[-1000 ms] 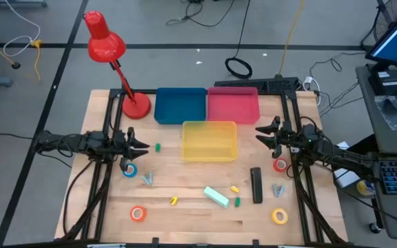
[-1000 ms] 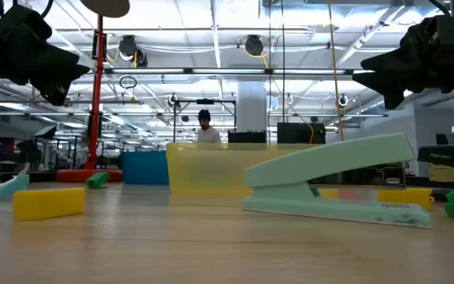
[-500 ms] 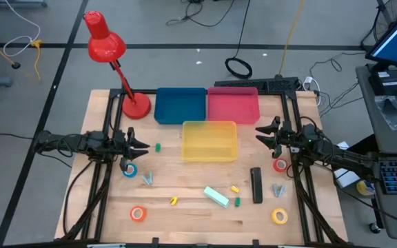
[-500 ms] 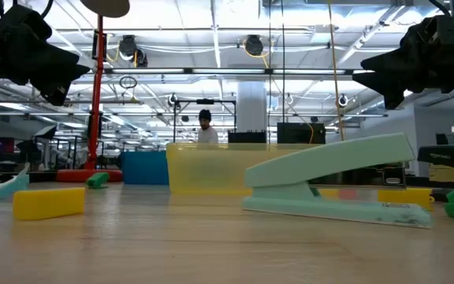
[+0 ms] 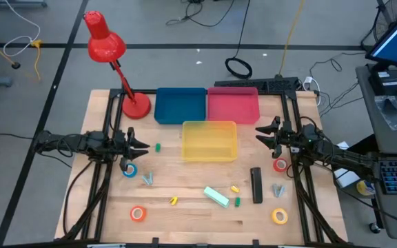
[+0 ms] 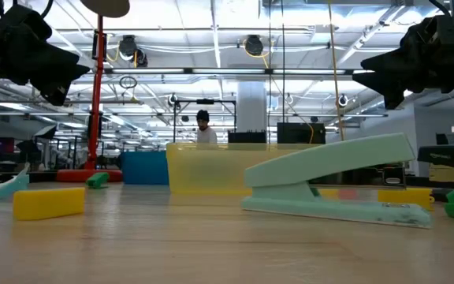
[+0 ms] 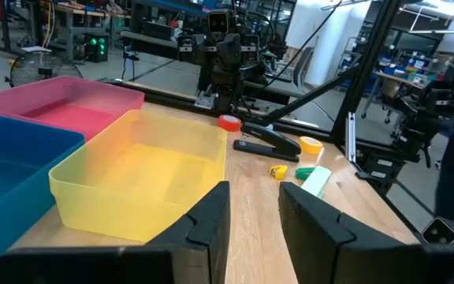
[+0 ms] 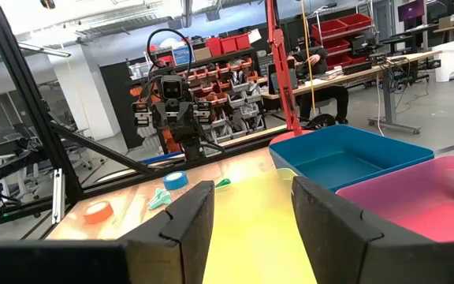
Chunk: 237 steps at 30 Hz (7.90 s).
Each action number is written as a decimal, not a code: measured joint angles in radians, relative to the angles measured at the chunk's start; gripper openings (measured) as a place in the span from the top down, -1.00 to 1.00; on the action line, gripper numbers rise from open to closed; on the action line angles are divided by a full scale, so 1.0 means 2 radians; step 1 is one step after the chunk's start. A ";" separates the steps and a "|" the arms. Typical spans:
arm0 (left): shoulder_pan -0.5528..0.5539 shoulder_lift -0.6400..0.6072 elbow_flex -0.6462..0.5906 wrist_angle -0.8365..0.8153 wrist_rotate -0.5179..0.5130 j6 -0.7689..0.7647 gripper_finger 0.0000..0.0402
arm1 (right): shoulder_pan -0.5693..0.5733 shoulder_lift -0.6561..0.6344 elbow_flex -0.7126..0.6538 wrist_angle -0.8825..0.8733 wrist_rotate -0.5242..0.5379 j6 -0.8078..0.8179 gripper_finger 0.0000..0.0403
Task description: Pick and place Stapler, Stapler remover, tape
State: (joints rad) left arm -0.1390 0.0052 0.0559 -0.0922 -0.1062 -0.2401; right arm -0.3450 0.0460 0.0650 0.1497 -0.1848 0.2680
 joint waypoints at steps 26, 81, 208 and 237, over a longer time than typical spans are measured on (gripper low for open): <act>0.000 0.000 0.000 0.000 0.000 0.000 0.45 | 0.000 0.000 0.000 0.002 0.084 0.315 0.17; 0.000 0.001 0.000 0.051 -0.065 -0.118 0.45 | 0.349 0.485 0.595 -0.719 -0.069 0.735 0.98; 0.000 0.000 0.000 0.051 -0.131 -0.107 0.45 | 0.468 0.673 0.423 -0.473 0.092 0.909 -0.16; 0.000 0.000 0.000 0.057 -0.132 -0.105 0.45 | 0.485 0.748 0.387 -0.409 0.079 0.895 -0.16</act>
State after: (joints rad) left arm -0.1387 0.0059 0.0563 0.0216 -0.3695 -0.4507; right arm 0.6258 1.5417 0.8383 -0.6679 -0.0278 2.0573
